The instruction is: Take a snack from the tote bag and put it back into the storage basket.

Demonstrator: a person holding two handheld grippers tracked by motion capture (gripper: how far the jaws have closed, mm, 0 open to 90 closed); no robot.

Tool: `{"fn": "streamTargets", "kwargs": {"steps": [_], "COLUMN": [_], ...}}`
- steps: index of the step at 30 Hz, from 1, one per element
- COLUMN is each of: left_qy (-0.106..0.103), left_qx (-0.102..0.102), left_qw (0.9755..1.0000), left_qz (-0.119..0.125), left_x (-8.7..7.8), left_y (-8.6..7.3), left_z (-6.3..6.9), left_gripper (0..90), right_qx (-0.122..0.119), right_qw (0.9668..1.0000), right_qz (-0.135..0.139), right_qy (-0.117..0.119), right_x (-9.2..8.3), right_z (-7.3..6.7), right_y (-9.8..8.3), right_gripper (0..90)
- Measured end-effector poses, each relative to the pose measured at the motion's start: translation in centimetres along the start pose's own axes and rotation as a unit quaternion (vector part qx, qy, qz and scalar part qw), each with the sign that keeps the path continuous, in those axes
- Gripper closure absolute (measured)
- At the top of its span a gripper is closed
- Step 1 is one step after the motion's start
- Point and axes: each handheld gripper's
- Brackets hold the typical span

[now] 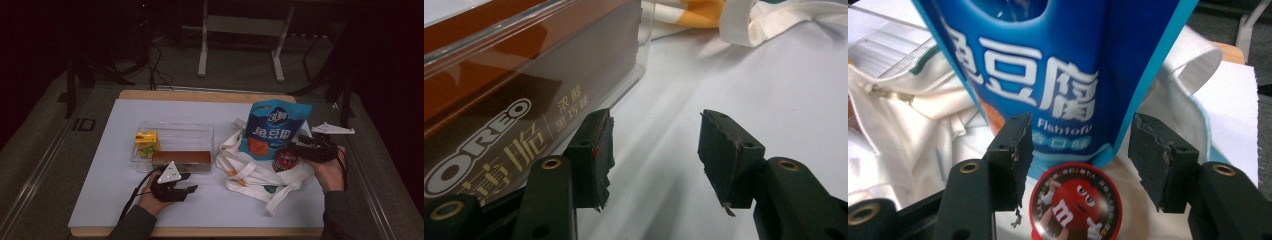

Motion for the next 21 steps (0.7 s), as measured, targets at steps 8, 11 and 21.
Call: {"fn": "streamTargets", "kwargs": {"steps": [8,11,21], "left_qy": [0.0,-0.001,-0.003], "left_qx": [0.003,0.004,0.007], "left_qw": [1.0,1.0,1.0], "left_qz": [-0.003,-0.003,-0.005], "left_x": [0.0,0.0,0.1], "left_y": [0.0,0.0,0.0], "left_z": [0.1,0.1,0.1], "left_gripper": [47.4,47.4,47.4], "right_qx": [0.01,0.01,0.015], "right_qw": [0.9999,0.9999,0.9994], "right_qz": [-0.002,-0.002,0.002], "right_qy": [-0.006,0.001,0.032], "right_x": [0.6,1.1,2.4], "right_z": [0.5,0.7,0.9], "right_y": [0.8,1.2,1.7], "right_gripper": [39.7,39.2,43.0]}}
Point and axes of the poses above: each handheld gripper's, and its own axes: x roughly forward along the jaws, y roughly out of its top, z roughly to its right, and after that the axes turned 10 degrees about -y, right-handed
